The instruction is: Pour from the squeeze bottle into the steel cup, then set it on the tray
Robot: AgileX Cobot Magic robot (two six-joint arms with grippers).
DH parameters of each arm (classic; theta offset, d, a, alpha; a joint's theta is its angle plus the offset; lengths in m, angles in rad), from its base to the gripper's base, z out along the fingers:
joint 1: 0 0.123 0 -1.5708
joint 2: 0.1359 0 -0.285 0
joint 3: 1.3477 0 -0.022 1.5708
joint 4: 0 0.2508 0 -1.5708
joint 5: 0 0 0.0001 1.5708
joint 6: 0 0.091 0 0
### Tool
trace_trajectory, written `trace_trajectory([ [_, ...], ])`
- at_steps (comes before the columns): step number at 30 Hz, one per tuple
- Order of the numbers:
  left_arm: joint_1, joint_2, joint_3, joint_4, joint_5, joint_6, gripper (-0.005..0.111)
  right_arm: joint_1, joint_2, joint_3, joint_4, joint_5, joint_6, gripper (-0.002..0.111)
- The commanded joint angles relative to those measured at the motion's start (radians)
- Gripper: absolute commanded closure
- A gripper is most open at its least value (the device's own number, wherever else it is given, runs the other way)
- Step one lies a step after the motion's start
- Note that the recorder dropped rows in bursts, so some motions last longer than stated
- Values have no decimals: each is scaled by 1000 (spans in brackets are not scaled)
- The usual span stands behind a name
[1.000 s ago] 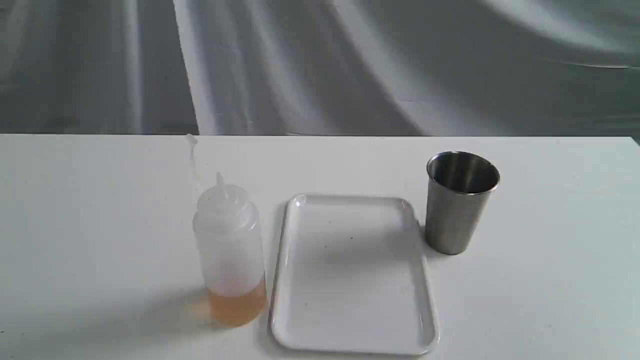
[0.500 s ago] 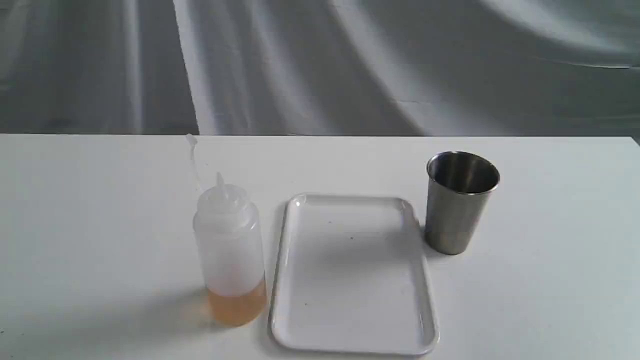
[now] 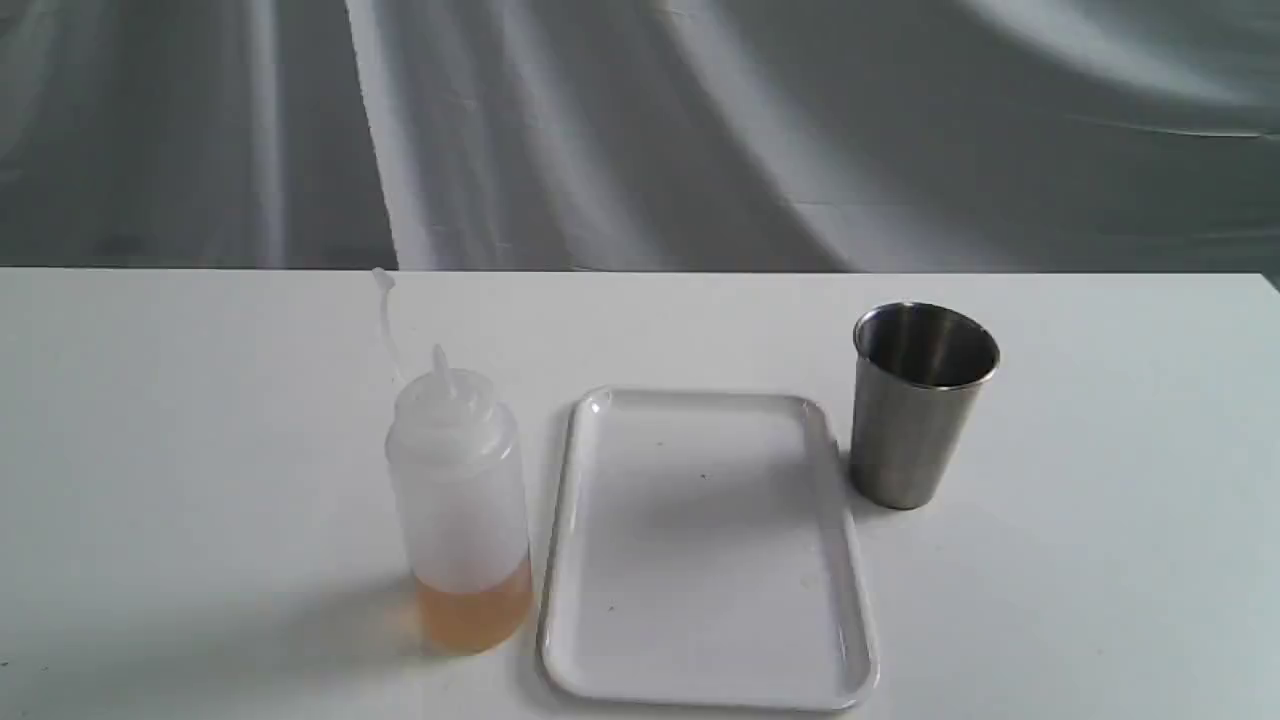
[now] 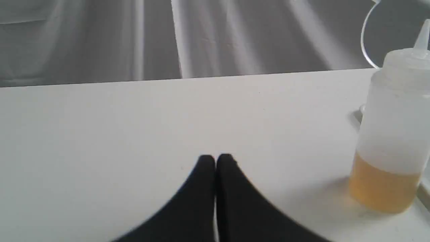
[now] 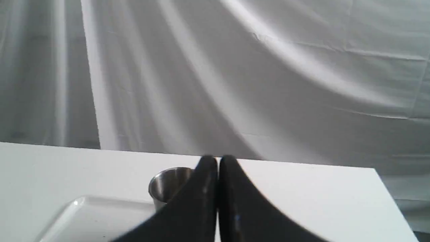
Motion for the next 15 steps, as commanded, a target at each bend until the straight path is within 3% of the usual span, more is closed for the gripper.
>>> trace_trajectory([
  [1,2,-3,4,-1,-8,-5,107,0,59,-39,16,-53,53,108],
  [7,2,-3,4,-1,-8,-5,107,43,179,-101,16,-179,56,108],
  [15,2,-3,4,-1,-8,-2,107,312,437,-207,-85,-283,40,108],
])
